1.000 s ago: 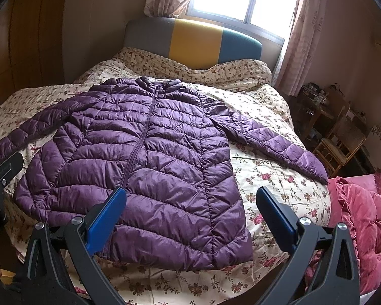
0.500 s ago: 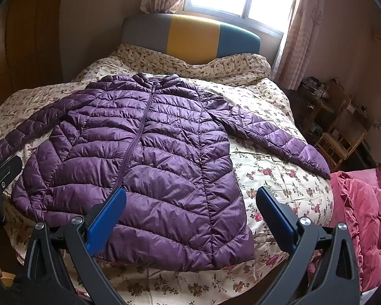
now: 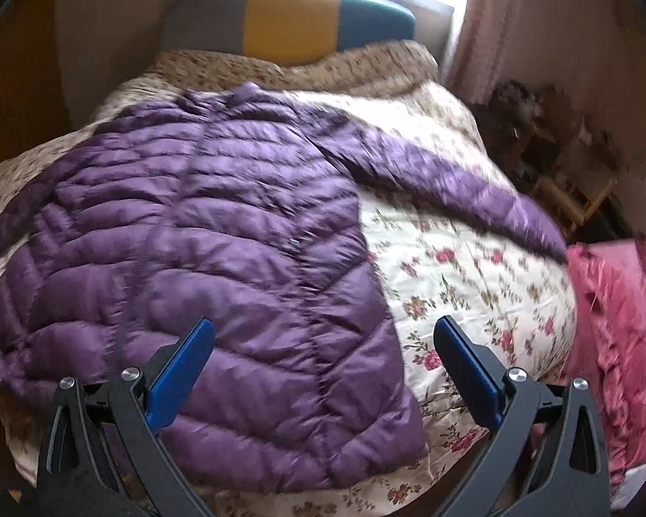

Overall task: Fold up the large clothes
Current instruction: 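Grasp the purple jacket's sleeve cuff with the right gripper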

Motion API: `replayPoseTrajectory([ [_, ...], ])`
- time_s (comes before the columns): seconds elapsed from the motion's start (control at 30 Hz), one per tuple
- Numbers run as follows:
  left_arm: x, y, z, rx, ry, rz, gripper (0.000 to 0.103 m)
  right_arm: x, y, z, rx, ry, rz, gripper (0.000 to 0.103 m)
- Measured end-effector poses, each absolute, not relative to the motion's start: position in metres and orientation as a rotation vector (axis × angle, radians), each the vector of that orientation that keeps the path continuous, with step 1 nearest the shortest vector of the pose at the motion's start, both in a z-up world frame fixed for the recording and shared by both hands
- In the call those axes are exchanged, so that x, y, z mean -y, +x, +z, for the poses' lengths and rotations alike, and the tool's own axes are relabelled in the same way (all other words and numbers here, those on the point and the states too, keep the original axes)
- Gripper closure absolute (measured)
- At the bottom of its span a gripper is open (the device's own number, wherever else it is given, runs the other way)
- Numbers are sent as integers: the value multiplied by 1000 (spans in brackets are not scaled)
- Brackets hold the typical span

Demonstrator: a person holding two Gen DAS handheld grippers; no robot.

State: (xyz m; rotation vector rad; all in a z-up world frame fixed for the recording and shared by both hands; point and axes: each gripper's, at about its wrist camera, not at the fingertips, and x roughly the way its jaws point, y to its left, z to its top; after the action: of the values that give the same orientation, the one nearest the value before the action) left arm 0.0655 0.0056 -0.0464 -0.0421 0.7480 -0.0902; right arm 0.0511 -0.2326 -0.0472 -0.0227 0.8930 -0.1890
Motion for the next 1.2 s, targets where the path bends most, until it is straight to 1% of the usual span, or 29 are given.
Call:
replayPoseTrajectory([
  [0.1,-11,93,-54,-802,-79,-117,3,275,73,-61,-934,78,-222,2],
  [0.13,-13,107,-58,-818,-100,-131,3,294,82,-67,-944,101,-259,5],
  [0.17,-15,119,-62,-834,-104,-127,3,313,89,-71,-949,132,-287,17],
  [0.23,-15,140,-68,-843,-95,-134,3,349,101,-79,-966,192,-354,30],
  [0.27,-16,153,-71,-849,-87,-123,3,372,107,-83,-973,229,-398,32],
  [0.4,-19,196,-83,-879,-79,-101,3,444,121,-88,-972,316,-536,34],
  [0.43,-20,204,-85,-878,-77,-97,3,486,128,-87,-964,366,-610,35],
  [0.47,-20,210,-86,-878,-73,-88,3,500,130,-86,-961,380,-637,36],
  [0.7,-25,262,-93,-873,-86,-54,3,607,150,-76,-955,466,-842,37],
  [0.8,-29,280,-94,-859,-110,-31,3,639,158,-84,-973,527,-888,34],
  [0.87,-33,294,-96,-864,-139,-39,3,656,161,-94,-982,596,-884,27],
  [0.97,-34,311,-100,-861,-131,-33,3,672,164,-110,-988,720,-848,26],
  [1.07,-36,323,-110,-883,-123,-34,3,674,164,-113,-968,742,-859,24],
  [1.1,-37,326,-114,-893,-116,-29,3,673,166,-113,-968,745,-861,25],
  [1.13,-38,328,-118,-901,-114,-30,3,671,167,-111,-965,736,-855,31],
  [1.17,-39,330,-122,-908,-117,-35,3,670,169,-110,-958,729,-849,42],
  [1.2,-41,332,-126,-915,-116,-32,3,668,172,-108,-954,723,-842,49],
])
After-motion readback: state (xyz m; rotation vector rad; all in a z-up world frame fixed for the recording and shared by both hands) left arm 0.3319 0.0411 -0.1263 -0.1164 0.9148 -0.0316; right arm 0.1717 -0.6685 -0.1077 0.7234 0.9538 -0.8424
